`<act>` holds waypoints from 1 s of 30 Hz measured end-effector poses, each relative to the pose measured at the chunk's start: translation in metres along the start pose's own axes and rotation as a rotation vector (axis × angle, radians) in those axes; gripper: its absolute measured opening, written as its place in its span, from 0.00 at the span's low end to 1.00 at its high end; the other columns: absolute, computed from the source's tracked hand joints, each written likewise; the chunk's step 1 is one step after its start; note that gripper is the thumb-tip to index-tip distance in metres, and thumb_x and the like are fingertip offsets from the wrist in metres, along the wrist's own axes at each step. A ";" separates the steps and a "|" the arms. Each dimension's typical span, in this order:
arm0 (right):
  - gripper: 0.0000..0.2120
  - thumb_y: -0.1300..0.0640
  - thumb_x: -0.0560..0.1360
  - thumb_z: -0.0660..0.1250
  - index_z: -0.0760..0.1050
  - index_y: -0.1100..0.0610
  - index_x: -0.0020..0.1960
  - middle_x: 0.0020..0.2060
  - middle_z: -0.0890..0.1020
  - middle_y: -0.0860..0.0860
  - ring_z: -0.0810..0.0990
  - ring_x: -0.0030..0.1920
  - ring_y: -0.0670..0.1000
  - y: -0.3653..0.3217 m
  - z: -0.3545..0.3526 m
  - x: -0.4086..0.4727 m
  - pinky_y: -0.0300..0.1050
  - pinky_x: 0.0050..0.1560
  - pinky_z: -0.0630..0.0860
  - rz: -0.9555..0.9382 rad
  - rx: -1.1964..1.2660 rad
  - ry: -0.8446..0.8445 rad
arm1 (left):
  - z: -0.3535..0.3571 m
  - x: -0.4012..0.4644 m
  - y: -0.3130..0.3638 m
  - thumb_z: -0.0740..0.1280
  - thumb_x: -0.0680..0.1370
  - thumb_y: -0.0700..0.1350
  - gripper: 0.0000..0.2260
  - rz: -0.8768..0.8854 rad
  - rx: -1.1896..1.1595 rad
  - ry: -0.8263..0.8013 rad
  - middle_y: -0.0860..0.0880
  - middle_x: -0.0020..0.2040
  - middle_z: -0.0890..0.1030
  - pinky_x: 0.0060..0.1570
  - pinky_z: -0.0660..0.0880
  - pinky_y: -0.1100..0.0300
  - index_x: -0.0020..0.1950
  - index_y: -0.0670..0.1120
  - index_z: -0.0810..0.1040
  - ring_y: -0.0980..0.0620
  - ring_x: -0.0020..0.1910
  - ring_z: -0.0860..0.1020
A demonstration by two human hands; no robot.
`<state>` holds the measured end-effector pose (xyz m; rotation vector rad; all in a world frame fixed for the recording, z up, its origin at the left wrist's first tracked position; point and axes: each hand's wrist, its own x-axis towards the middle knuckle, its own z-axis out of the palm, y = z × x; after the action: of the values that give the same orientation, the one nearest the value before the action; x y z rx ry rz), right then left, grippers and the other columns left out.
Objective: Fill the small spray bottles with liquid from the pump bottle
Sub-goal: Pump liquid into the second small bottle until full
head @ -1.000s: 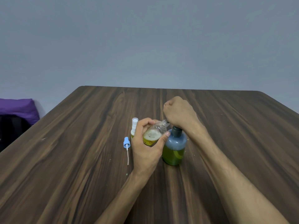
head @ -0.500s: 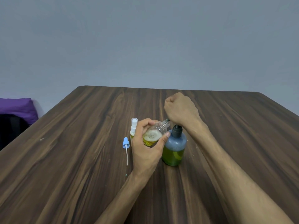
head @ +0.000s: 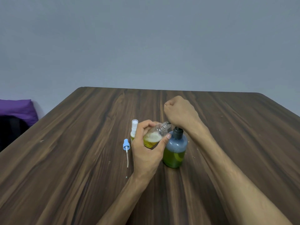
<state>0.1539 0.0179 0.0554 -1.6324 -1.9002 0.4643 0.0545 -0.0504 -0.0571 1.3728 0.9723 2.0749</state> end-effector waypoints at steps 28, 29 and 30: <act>0.21 0.62 0.72 0.57 0.69 0.52 0.21 0.26 0.68 0.47 0.65 0.31 0.54 0.003 0.004 0.000 0.45 0.31 0.60 0.026 -0.025 -0.027 | 0.000 0.001 -0.002 0.82 0.72 0.36 0.23 -0.018 0.019 -0.008 0.48 0.55 0.85 0.59 0.81 0.56 0.59 0.52 0.76 0.45 0.57 0.85; 0.20 0.62 0.72 0.57 0.70 0.52 0.21 0.26 0.69 0.47 0.65 0.31 0.54 0.002 0.003 0.000 0.45 0.31 0.60 0.025 -0.028 -0.028 | -0.001 0.000 -0.002 0.82 0.72 0.36 0.23 -0.014 0.020 -0.006 0.48 0.56 0.85 0.59 0.81 0.55 0.59 0.53 0.76 0.44 0.57 0.85; 0.20 0.62 0.71 0.56 0.69 0.52 0.21 0.25 0.69 0.47 0.65 0.31 0.54 0.002 0.002 0.000 0.46 0.31 0.61 0.019 -0.021 -0.016 | -0.002 -0.001 -0.001 0.82 0.72 0.36 0.23 -0.012 0.017 -0.009 0.48 0.56 0.85 0.60 0.81 0.55 0.59 0.53 0.76 0.44 0.57 0.85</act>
<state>0.1547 0.0187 0.0527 -1.6662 -1.9094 0.4682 0.0534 -0.0510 -0.0589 1.3800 0.9940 2.0552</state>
